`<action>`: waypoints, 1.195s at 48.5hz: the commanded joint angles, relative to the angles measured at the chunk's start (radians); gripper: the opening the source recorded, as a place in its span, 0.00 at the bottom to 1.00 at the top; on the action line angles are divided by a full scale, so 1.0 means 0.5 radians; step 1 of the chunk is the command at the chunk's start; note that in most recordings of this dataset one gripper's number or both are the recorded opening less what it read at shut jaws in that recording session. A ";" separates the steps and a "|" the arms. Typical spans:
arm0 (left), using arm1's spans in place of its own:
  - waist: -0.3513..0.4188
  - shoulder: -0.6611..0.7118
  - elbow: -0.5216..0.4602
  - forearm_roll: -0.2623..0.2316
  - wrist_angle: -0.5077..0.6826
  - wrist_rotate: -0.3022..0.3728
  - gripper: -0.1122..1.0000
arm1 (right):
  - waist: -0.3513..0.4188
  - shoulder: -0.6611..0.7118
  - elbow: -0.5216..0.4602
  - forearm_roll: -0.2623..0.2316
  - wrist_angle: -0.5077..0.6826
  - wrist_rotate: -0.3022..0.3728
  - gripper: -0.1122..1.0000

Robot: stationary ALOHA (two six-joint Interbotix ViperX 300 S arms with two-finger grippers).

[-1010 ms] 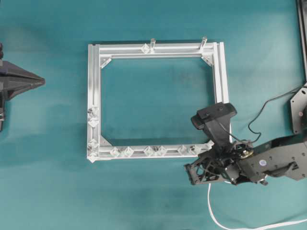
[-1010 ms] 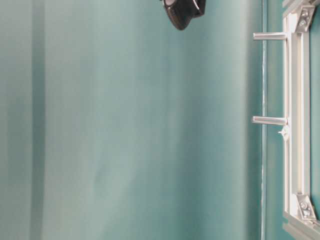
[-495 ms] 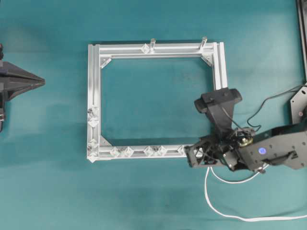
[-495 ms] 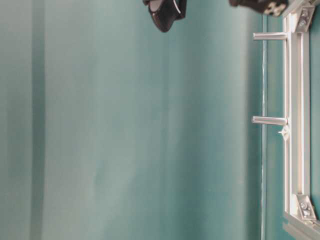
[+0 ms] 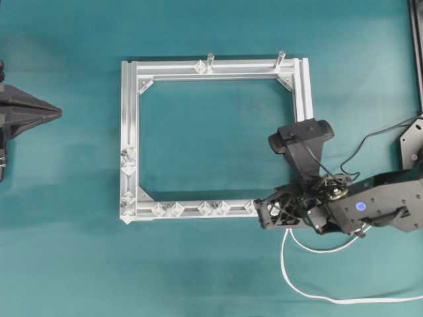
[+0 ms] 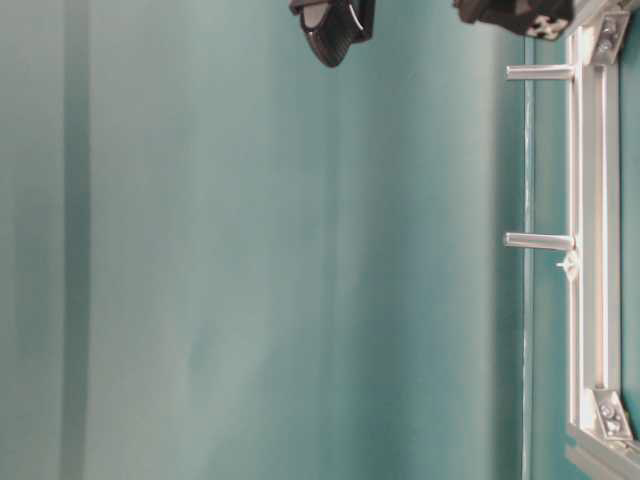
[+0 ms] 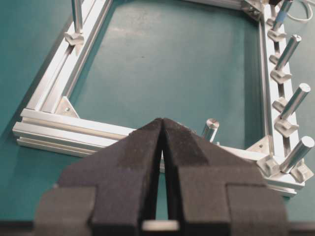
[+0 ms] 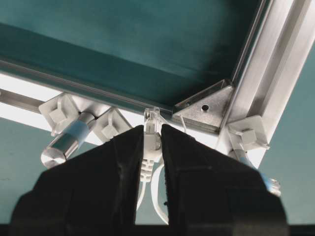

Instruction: Move the cable alternately left and right between 8 closely spaced pins so it hooks onto each one.

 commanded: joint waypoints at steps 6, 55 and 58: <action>0.000 0.009 -0.018 0.006 -0.009 -0.012 0.12 | 0.003 -0.052 -0.015 -0.006 -0.003 0.003 0.24; 0.000 0.009 -0.021 0.003 -0.012 -0.012 0.12 | -0.568 -0.255 0.141 -0.107 -0.172 -0.390 0.24; 0.000 0.012 -0.021 0.006 -0.009 -0.012 0.12 | -0.577 -0.233 0.132 -0.107 -0.209 -0.390 0.24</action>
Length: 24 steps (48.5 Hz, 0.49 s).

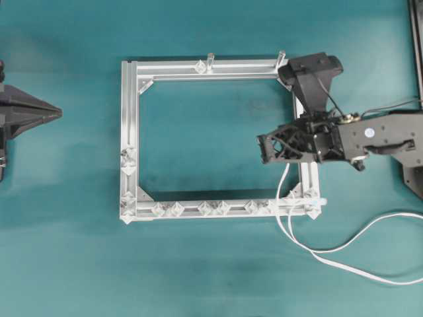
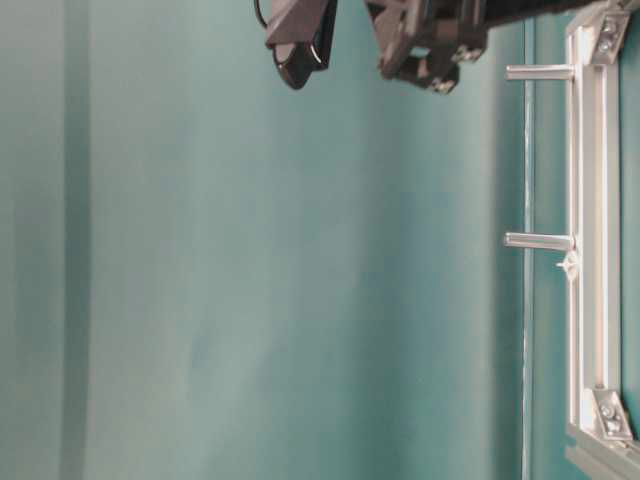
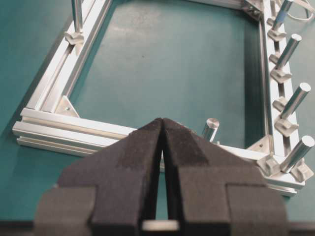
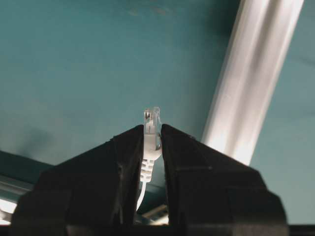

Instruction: Move the cable alternately left and right between 8 closely spaced pins so it hooks onto each one.

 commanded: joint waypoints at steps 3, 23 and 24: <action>0.000 0.009 -0.015 0.006 -0.009 -0.012 0.12 | -0.009 0.031 -0.061 -0.012 -0.071 -0.009 0.24; 0.000 0.009 -0.009 0.003 -0.009 -0.015 0.12 | -0.037 0.353 -0.472 -0.135 -0.067 -0.025 0.24; 0.000 0.009 -0.012 0.006 -0.009 -0.015 0.12 | -0.037 0.362 -0.485 -0.129 -0.067 -0.025 0.24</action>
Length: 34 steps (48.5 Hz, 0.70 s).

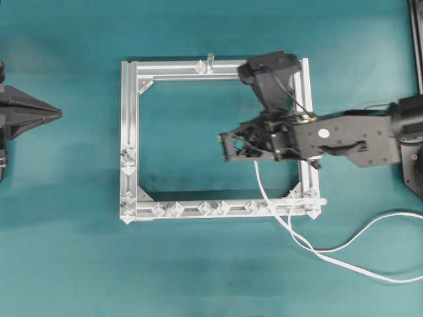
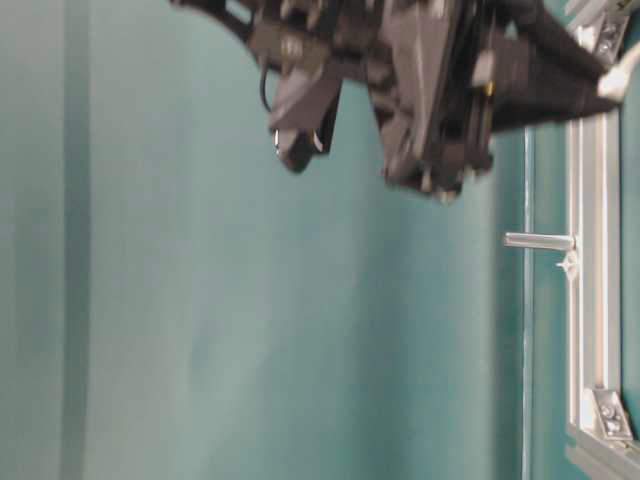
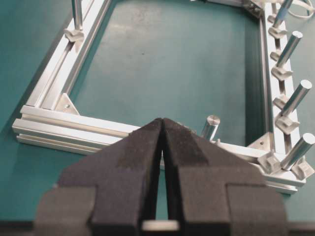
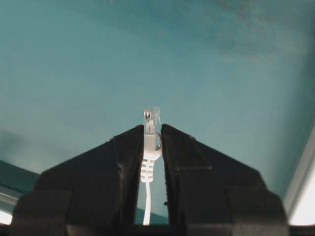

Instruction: Move the cable alternately left and right between 8 closely spaced pins so it hooks onto each one.

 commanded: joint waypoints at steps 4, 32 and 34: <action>-0.003 0.009 -0.025 0.003 -0.009 -0.015 0.12 | 0.009 0.018 -0.117 0.009 0.000 -0.003 0.24; -0.003 0.009 -0.031 0.003 -0.009 -0.021 0.12 | 0.322 0.120 -0.264 0.114 0.025 0.172 0.24; -0.003 0.009 -0.034 0.000 -0.009 -0.021 0.12 | 0.350 0.120 -0.270 0.114 0.046 0.196 0.24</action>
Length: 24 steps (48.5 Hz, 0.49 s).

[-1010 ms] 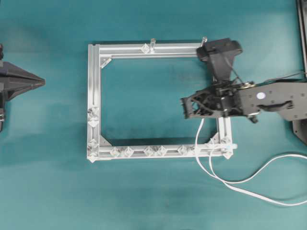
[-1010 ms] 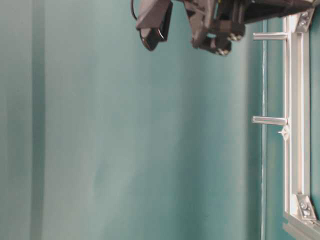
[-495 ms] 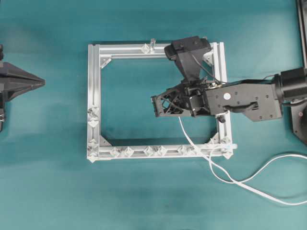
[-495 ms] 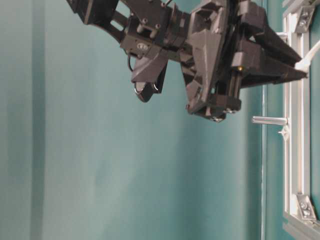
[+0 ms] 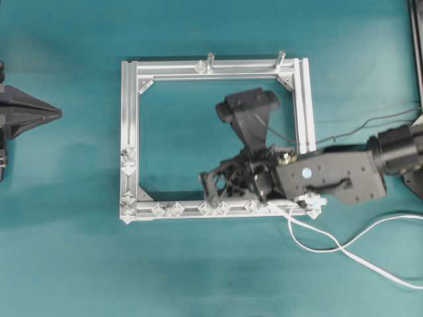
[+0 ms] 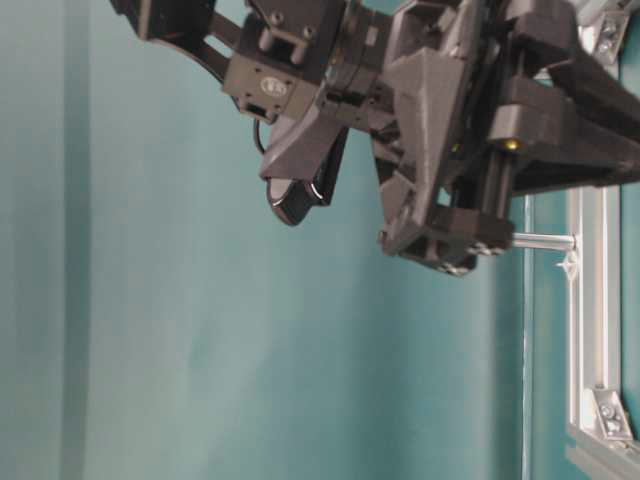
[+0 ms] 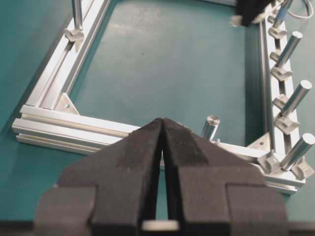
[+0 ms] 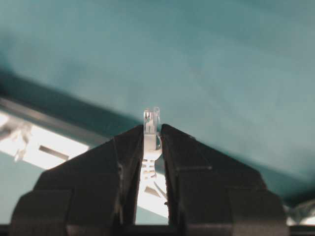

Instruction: Move the cable alternately left and right between 8 closely spaced pins so it hooks onto each one.

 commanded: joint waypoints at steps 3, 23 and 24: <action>0.000 0.009 -0.034 0.000 -0.009 -0.018 0.12 | 0.092 -0.031 -0.055 0.006 0.083 0.067 0.24; 0.000 0.009 -0.034 0.000 -0.009 -0.018 0.12 | 0.233 -0.031 -0.117 0.006 0.206 0.255 0.24; 0.000 0.009 -0.034 0.000 -0.009 -0.018 0.12 | 0.236 -0.028 -0.117 0.006 0.202 0.258 0.24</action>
